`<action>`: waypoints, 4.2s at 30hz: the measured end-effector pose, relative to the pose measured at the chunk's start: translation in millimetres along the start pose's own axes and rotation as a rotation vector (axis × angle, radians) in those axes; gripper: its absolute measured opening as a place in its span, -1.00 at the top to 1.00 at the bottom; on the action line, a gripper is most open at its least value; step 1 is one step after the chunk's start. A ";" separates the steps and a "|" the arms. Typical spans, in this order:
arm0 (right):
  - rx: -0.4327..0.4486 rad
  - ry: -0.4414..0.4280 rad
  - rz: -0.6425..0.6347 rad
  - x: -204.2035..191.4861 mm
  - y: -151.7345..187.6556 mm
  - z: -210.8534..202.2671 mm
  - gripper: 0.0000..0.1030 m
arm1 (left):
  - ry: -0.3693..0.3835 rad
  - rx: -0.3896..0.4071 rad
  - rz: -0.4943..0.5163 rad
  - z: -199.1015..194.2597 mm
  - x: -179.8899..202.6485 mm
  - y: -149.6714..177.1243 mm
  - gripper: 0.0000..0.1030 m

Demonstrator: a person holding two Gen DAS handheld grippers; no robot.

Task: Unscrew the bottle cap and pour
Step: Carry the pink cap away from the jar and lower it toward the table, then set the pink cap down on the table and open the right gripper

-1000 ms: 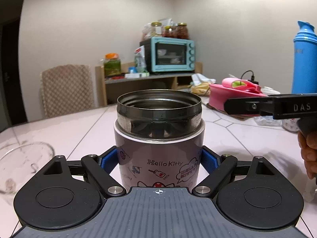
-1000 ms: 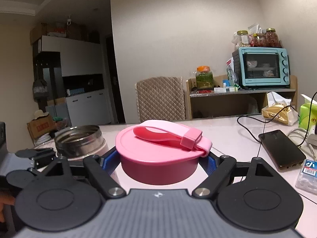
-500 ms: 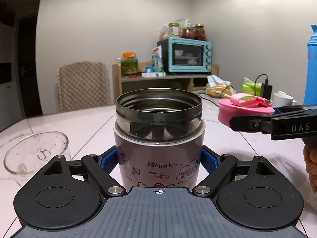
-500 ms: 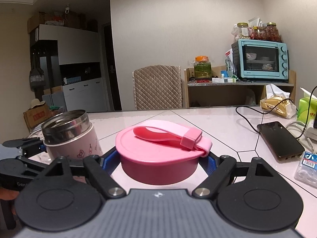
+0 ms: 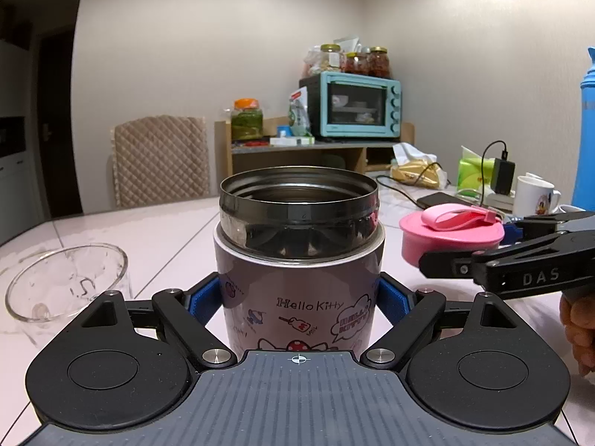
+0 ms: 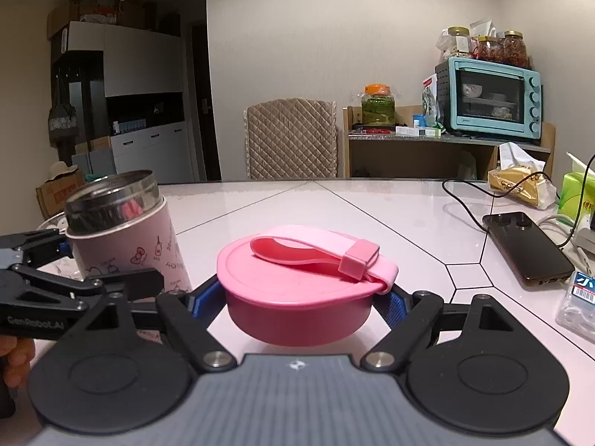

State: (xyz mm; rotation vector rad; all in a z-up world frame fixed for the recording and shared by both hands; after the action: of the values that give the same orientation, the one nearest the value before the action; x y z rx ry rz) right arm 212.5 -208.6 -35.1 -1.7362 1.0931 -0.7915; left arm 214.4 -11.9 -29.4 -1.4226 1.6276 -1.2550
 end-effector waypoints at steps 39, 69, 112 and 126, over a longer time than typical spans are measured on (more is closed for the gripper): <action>-0.090 0.013 -0.026 -7.0 14.2 9.3 -0.65 | -0.072 0.005 -0.032 0.7 4.4 -1.0 -0.74; -0.186 0.016 -0.008 -2.5 20.9 25.9 -0.65 | -0.074 0.005 -0.030 0.2 6.7 0.2 -0.75; -0.229 0.034 -0.017 -1.4 26.7 24.7 -1.00 | -0.073 0.005 -0.031 -0.9 7.1 0.2 -0.75; -0.134 0.052 0.013 4.1 22.8 5.7 -1.00 | -0.073 0.005 -0.030 -1.7 6.3 0.0 -0.75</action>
State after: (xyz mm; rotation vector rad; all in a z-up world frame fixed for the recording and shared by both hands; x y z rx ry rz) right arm 211.4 -214.7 -58.1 -1.8269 1.2151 -0.7743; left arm 211.5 -17.6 -28.0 -1.4782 1.5592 -1.2091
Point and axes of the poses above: each gripper's, at about its wrist camera, not at the fingertips, and z roughly the way its jaws point, x to its right, y to its underside, the point moved 5 cm from there along z, roughly the way its jaws point, and after that the axes turned 9 degrees about -z, right-handed, at the moved point
